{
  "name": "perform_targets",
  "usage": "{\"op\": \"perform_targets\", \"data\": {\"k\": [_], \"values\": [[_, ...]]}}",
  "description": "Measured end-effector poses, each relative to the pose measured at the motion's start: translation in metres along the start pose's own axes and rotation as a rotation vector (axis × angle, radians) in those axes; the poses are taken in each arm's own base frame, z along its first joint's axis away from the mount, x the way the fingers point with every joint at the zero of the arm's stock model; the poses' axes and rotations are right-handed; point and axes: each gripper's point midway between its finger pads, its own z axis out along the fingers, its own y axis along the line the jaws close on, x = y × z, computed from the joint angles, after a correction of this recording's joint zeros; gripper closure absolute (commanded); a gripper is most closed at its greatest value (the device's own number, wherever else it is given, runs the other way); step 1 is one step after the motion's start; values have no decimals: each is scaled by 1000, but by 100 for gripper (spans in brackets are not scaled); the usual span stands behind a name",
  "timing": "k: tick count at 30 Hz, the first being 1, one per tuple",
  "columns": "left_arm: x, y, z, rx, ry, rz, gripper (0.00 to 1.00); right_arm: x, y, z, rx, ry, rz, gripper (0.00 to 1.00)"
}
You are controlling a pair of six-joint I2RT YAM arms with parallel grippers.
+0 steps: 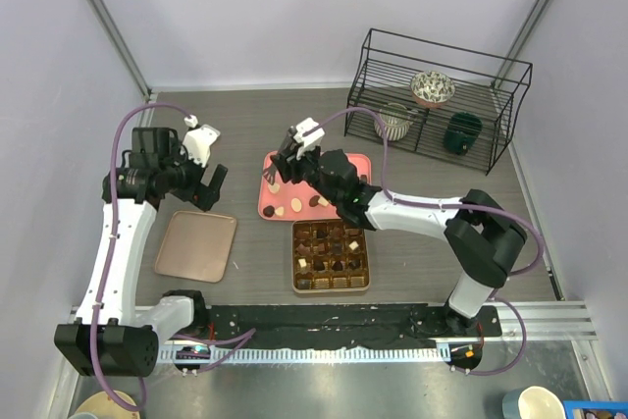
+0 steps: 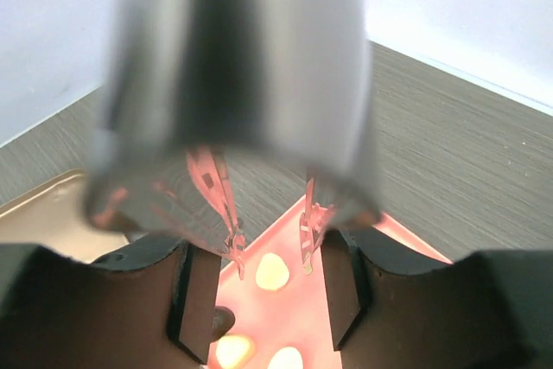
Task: Pack the chocolate
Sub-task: Pick up the clamp from the center of the board, then pick up the fake chocolate from the plate.
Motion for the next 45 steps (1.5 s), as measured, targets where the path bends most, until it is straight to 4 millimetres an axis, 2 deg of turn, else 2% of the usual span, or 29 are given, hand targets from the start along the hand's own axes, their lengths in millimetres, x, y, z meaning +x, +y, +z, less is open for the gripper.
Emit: {"op": "perform_targets", "data": {"k": [4, 14, 27, 36, 45], "values": [[-1, 1, 1, -3, -4, 5, 1, 3, -2, 6, 17, -23, 5, 47], [0, 2, 0, -8, -9, 29, 0, 37, -5, 16, 44, 21, -4, 47], [0, 2, 0, -9, -11, 34, 0, 43, -5, 18, 48, 25, 15, 48], [0, 1, -4, -15, -23, 37, 0, 66, -8, 21, 61, 68, 8, 48], [4, -1, -4, -14, -19, 36, 0, 68, -9, 21, 69, 72, 8, 55]]}}
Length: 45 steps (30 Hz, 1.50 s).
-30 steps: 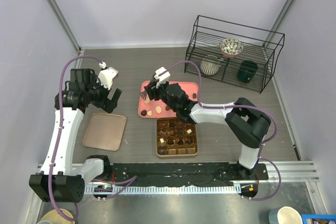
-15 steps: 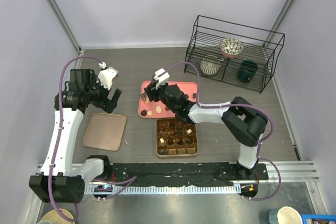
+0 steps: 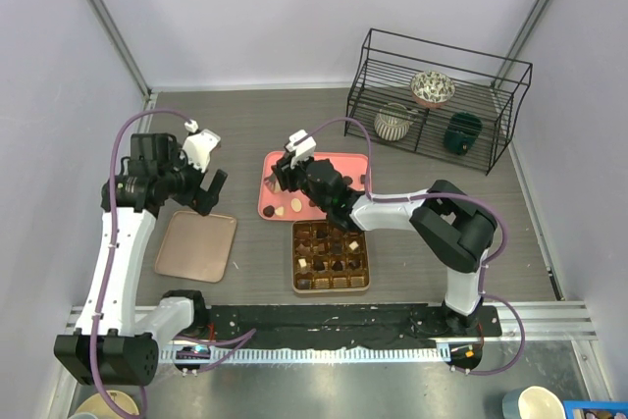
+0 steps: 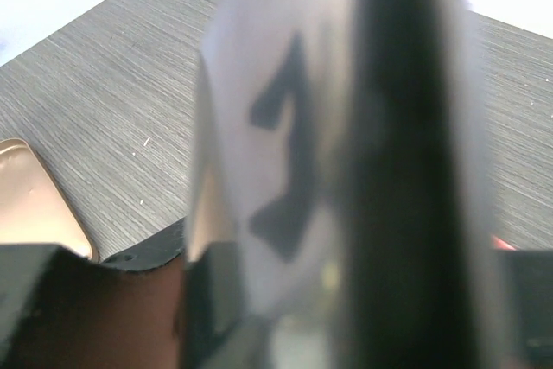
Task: Pack the chocolate
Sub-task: Pick up the fake chocolate from the plate, then place the fake chocolate in the packing box.
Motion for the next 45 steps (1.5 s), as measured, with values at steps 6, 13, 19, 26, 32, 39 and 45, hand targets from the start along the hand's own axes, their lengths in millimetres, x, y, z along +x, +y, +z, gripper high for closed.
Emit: {"op": "perform_targets", "data": {"k": [6, 13, 19, 26, 32, 39, 45], "values": [[6, -2, -1, -6, 6, -1, 0, 3, 0, -1, 1, 13, -3, 59], [16, -5, -5, -24, 9, 1, 0, 2, -1, -4, 3, 26, -9, 67], [32, -9, 0, -22, 48, -10, 0, -28, -4, -27, -2, 23, -21, 71], [44, -11, 0, -33, 67, -14, 0, -90, 3, -89, -56, -61, 4, 73], [54, -15, -2, -37, 82, -19, 0, -104, 23, -164, -155, -56, 17, 73], [59, -17, -2, -39, 93, -24, 0, -100, 31, -229, -247, -10, 56, 73], [62, -19, -3, -31, 107, -29, 0, -81, 44, -251, -306, 75, 63, 73]]}}
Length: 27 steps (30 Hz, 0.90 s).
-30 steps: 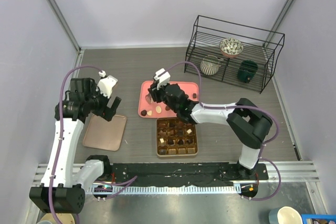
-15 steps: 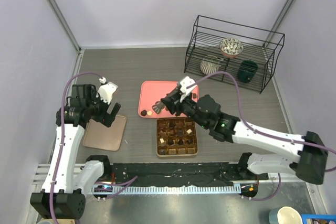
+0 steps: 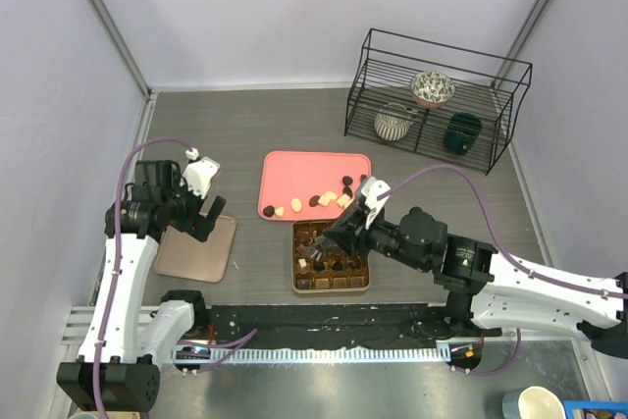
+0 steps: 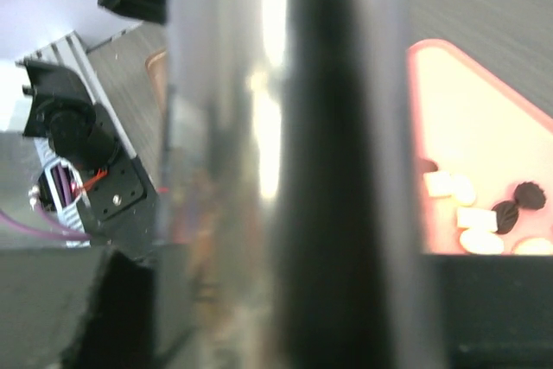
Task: Pack the chocolate
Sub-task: Place the fake chocolate in the packing box.
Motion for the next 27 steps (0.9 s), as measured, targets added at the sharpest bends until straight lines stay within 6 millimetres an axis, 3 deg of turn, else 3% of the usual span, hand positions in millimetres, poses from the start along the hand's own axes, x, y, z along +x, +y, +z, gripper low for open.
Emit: {"op": "perform_targets", "data": {"k": [9, 27], "values": [[5, -4, -4, 6, 12, -2, 0, 51, 16, -6, -42, 143, -20, 73], [7, -5, -8, 10, 18, -2, 0, 66, 14, -6, -23, 168, -36, 61]]}}
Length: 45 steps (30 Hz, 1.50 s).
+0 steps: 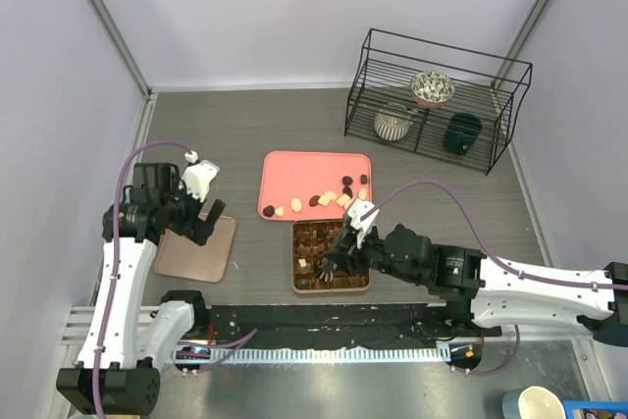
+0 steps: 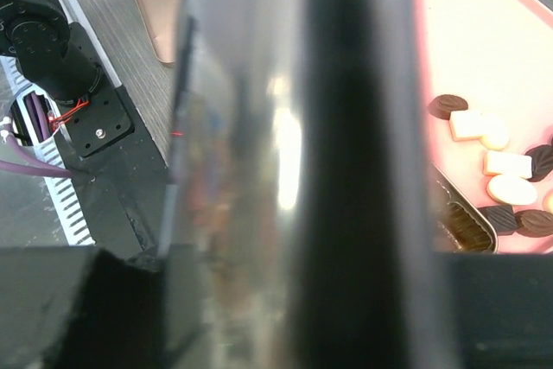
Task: Pack the chocolate
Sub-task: Place the fake chocolate in the packing box.
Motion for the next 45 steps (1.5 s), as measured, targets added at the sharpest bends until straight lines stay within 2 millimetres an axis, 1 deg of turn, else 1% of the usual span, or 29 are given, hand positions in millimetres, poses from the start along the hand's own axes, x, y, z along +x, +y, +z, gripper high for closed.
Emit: {"op": "perform_targets", "data": {"k": [1, 3, 10, 12, 16, 19, 22, 25, 27, 30, 34, 36, 40, 42, 44, 45], "values": [[0, 0, 0, 0, 0, 0, 0, 1, 0, 0, 0, 1, 0, 61], [0, 0, 0, 1, 1, 0, 0, 1, 0, 0, 0, 1, -1, 58], [2, -1, 0, 4, 8, -1, 0, -1, 0, 0, 3, -7, -4, 53], [2, -1, 0, 4, 8, 0, 0, -3, 1, 1, 1, -14, -5, 53], [2, -1, 0, 5, 9, 1, 0, -5, 1, 1, -1, -22, -5, 57], [2, -1, 0, 5, 8, 2, 0, -8, 1, 1, 0, -36, -10, 57], [2, -1, 0, 5, 8, 2, 0, -15, -2, 2, 16, -62, -28, 57], [2, -1, 1, 8, 12, 1, 0, -28, -7, 8, 53, -110, -64, 58], [2, -1, 3, 11, 18, -1, 0, -39, -11, 17, 89, -142, -102, 60], [2, 0, 6, 16, 27, -3, 0, -58, -16, 35, 146, -185, -159, 60], [-3, 4, 11, 13, 22, -2, 0, -81, -27, 67, 209, -226, -207, 60], [-5, 6, 14, 12, 22, -2, 0, -95, -43, 86, 248, -249, -202, 60], [-9, 9, 21, 13, 23, -3, 0, -113, -82, 116, 319, -279, -182, 59], [-12, 12, 26, 16, 23, -5, 0, -116, -102, 130, 352, -280, -175, 59], [-14, 13, 33, 23, 31, -9, 0, -115, -113, 143, 364, -278, -171, 59], [-14, 14, 36, 28, 37, -12, 0, -112, -117, 149, 361, -271, -170, 59]]}}
